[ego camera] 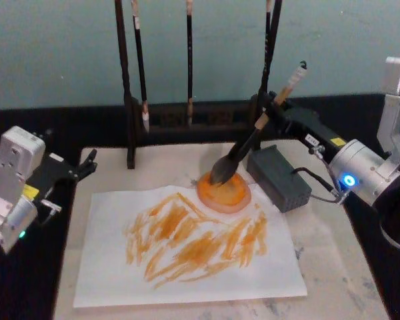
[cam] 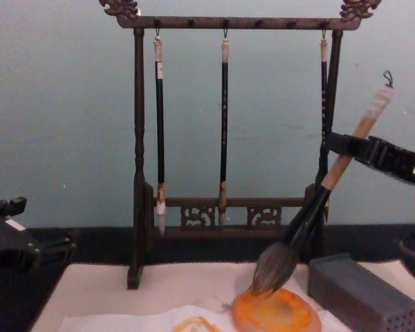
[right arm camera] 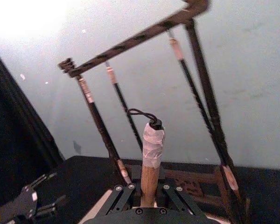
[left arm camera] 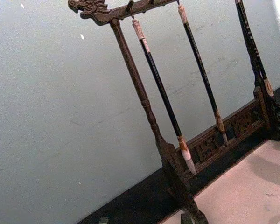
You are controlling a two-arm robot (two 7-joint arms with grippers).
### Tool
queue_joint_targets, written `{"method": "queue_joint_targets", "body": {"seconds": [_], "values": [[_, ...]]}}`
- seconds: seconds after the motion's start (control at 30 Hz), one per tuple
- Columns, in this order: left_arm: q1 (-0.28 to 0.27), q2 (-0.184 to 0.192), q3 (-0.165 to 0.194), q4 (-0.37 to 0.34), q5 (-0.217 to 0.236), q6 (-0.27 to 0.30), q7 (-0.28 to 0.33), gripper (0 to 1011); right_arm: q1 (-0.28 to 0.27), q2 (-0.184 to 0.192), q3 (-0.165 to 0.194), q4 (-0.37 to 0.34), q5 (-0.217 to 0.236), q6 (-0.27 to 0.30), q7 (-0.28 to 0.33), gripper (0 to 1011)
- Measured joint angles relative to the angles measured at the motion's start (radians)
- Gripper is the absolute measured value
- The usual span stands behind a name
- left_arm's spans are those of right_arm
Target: Pick up the brush from the inkstone, write on the paper, then place the brush back to its original position.
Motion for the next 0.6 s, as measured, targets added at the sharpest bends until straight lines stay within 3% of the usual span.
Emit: {"method": "queue_joint_targets", "body": {"seconds": [0.13, 0.6], "values": [[0.000, 0.000, 0.000, 0.000, 0.000, 0.000, 0.000, 1001, 0.027, -0.013, 0.014, 0.052, 0.065, 0.046, -0.009, 169], [0.000, 0.000, 0.000, 0.000, 0.000, 0.000, 0.000, 1002, 0.090, -0.026, 0.021, 0.177, 0.161, 0.110, -0.028, 169]]}}
